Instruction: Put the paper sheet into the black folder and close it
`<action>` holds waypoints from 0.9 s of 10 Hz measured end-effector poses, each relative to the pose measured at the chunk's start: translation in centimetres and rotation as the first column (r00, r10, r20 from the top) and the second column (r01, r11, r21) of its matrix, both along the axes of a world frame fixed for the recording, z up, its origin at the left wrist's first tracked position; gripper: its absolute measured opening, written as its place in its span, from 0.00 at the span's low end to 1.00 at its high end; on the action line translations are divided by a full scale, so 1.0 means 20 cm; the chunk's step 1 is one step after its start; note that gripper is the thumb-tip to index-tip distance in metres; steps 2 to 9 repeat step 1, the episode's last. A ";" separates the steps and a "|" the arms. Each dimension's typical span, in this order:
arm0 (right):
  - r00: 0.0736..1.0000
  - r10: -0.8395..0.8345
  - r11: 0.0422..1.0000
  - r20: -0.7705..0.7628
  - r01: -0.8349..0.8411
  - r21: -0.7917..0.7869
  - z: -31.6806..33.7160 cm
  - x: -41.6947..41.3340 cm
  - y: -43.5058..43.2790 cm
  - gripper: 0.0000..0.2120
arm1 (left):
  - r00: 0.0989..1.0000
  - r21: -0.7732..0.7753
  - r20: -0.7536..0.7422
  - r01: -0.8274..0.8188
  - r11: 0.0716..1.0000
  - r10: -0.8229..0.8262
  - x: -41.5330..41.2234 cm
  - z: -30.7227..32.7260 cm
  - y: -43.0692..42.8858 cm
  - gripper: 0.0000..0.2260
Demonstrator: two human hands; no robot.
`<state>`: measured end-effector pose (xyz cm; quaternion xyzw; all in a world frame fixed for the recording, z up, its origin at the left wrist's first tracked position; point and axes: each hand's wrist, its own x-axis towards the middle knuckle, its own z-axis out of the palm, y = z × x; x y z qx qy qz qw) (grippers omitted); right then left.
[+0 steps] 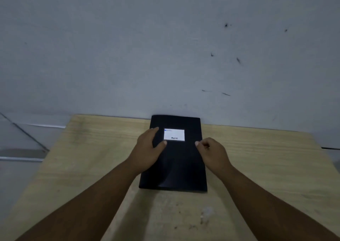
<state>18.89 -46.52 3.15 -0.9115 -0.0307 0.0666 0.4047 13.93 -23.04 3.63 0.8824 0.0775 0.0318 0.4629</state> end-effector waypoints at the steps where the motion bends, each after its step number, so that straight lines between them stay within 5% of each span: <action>1: 1.000 -0.006 0.996 0.002 0.006 0.089 0.24 0.03 0.05 0.23 | 0.998 -0.120 0.043 -0.050 0.992 0.055 0.04 0.20 -0.01 0.24; 9: 1.000 -0.006 0.996 0.002 0.006 0.089 0.24 0.03 0.05 0.23 | 0.998 -0.120 0.043 -0.050 0.992 0.055 0.04 0.20 -0.01 0.24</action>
